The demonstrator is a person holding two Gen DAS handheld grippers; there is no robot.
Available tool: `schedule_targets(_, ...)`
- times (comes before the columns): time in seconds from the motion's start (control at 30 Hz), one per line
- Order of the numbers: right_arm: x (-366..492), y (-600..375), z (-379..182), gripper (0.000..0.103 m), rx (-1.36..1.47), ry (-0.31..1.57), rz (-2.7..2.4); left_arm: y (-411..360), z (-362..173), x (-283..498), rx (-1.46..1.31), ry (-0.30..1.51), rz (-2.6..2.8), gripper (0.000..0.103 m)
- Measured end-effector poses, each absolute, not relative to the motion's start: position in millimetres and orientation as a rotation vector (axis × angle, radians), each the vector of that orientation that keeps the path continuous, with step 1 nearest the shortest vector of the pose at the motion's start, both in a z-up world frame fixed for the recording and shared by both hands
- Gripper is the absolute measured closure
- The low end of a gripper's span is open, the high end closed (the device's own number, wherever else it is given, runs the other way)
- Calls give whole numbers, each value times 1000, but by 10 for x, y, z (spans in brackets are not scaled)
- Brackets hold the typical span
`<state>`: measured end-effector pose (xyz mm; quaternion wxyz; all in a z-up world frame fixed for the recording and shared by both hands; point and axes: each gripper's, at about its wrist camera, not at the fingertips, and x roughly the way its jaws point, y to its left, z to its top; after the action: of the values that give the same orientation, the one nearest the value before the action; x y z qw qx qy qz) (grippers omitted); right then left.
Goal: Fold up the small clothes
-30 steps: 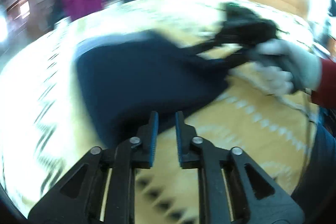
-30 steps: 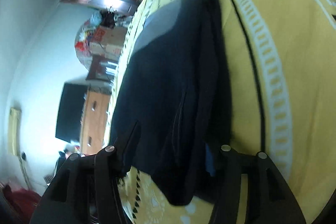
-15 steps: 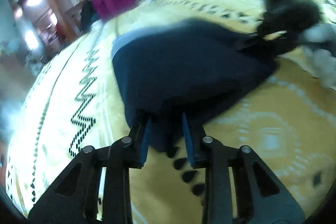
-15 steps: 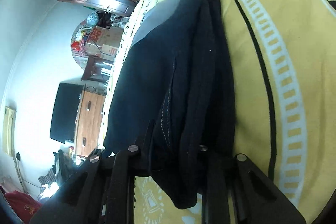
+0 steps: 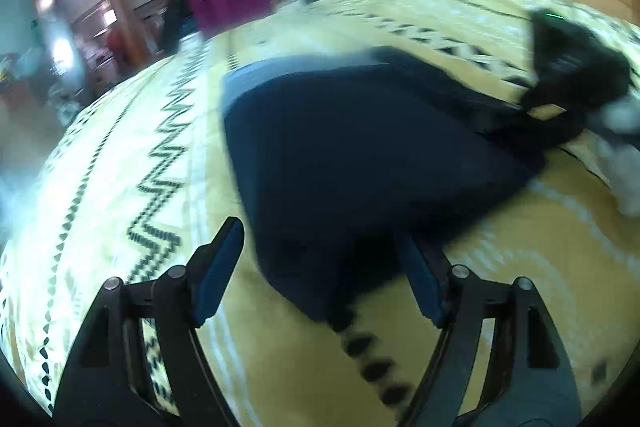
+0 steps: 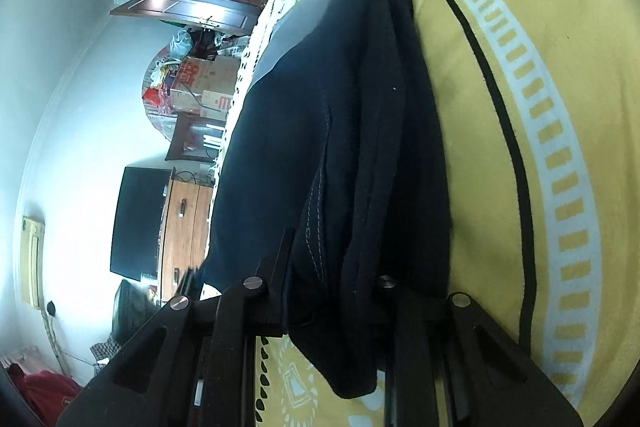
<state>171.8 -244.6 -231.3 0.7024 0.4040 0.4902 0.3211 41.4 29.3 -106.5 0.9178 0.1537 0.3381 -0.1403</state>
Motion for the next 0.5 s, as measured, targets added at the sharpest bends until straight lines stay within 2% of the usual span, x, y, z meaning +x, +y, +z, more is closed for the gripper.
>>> schedule_targets(0.1,1712,-2438,-2309,79,896,1090,709,234,-1229,605,379,719,-218,28)
schedule_targets(0.13,1711,-2424,-2296,79,885,1089,700,207,-1292,633,408,740,-222,41)
schedule_targets(0.2,1697,-2451,-2244,87,832,1080,653,264,-1284,634,423,768,-255,55)
schedule_targets(0.27,1664,-2597,-2175,92,832,1042,611,432,-1128,493,487,695,-187,51)
schedule_targets(0.3,1666,-2656,-2172,92,830,1039,612,538,-1097,470,465,702,-202,46)
schedule_targets(0.37,1666,-2575,-2284,93,778,1099,638,506,-1337,527,501,792,-268,46)
schedule_targets(0.4,1656,-2554,-2353,93,778,1120,642,463,-1467,544,528,821,-291,50)
schedule_targets(0.5,1630,-2598,-2427,96,806,1106,647,505,-1386,510,477,837,-349,52)
